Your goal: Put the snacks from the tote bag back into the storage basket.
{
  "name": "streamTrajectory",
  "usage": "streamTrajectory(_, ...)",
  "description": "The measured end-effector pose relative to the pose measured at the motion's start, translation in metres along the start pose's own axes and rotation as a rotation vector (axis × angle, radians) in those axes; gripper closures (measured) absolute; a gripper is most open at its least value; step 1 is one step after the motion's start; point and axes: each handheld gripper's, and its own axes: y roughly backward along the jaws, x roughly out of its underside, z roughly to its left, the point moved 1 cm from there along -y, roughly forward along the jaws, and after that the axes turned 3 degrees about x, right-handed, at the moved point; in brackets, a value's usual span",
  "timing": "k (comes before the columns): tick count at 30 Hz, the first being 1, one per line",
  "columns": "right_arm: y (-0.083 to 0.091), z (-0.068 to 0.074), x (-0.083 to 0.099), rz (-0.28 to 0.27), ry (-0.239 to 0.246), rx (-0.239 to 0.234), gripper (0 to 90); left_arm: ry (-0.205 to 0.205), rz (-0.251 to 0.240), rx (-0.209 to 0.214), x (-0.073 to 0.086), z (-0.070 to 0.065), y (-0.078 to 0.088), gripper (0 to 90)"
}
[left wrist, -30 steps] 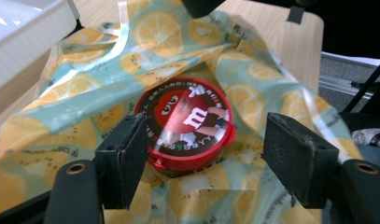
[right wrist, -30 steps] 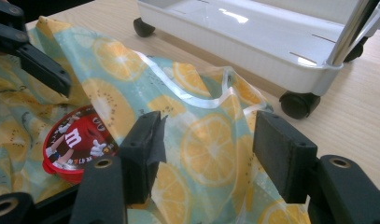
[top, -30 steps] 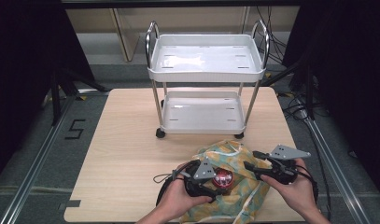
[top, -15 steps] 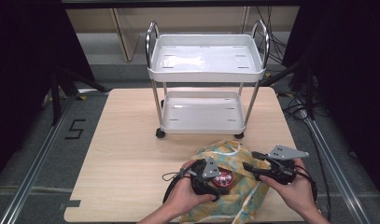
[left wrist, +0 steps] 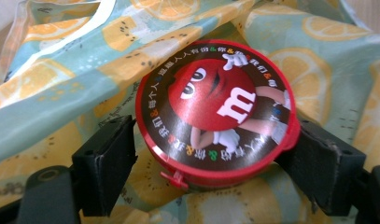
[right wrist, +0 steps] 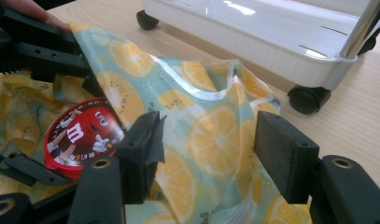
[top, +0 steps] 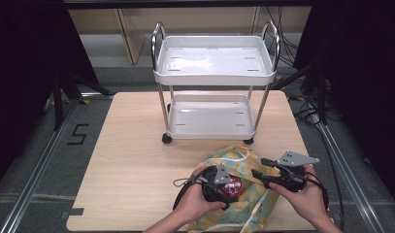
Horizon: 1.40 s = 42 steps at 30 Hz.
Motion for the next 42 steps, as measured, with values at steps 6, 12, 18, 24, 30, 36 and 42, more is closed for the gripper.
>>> streamTrajectory(6, 0.000, -0.001, 0.001, -0.002, 0.006, 0.005, 42.2, -0.011, 0.013, -0.002, -0.002, 0.000, -0.007, 20.1)
streamTrajectory(12, 0.001, 0.001, 0.002, 0.009, -0.026, -0.002, 42.2, -0.012, 0.018, 0.007, 0.000, 0.000, -0.010, 23.5)
streamTrajectory(18, 0.000, 0.001, 0.002, 0.017, -0.035, -0.004, 42.3, -0.009, 0.008, 0.017, 0.000, 0.001, -0.010, 24.6)
streamTrajectory(24, -0.001, 0.001, 0.003, 0.020, -0.036, -0.003, 42.4, -0.019, 0.021, 0.021, -0.001, -0.001, -0.005, 24.9)
streamTrajectory(30, -0.001, 0.001, 0.003, 0.028, -0.024, -0.008, 43.3, -0.024, -0.019, 0.022, -0.009, -0.007, 0.004, 24.9)
streamTrajectory(36, -0.003, 0.003, 0.002, 0.019, -0.006, -0.002, 46.0, -0.039, -0.057, 0.025, -0.016, -0.012, 0.012, 24.9)
streamTrajectory(42, -0.005, 0.004, 0.002, 0.035, -0.007, -0.011, 47.3, -0.050, -0.080, 0.018, -0.021, -0.014, 0.018, 25.0)
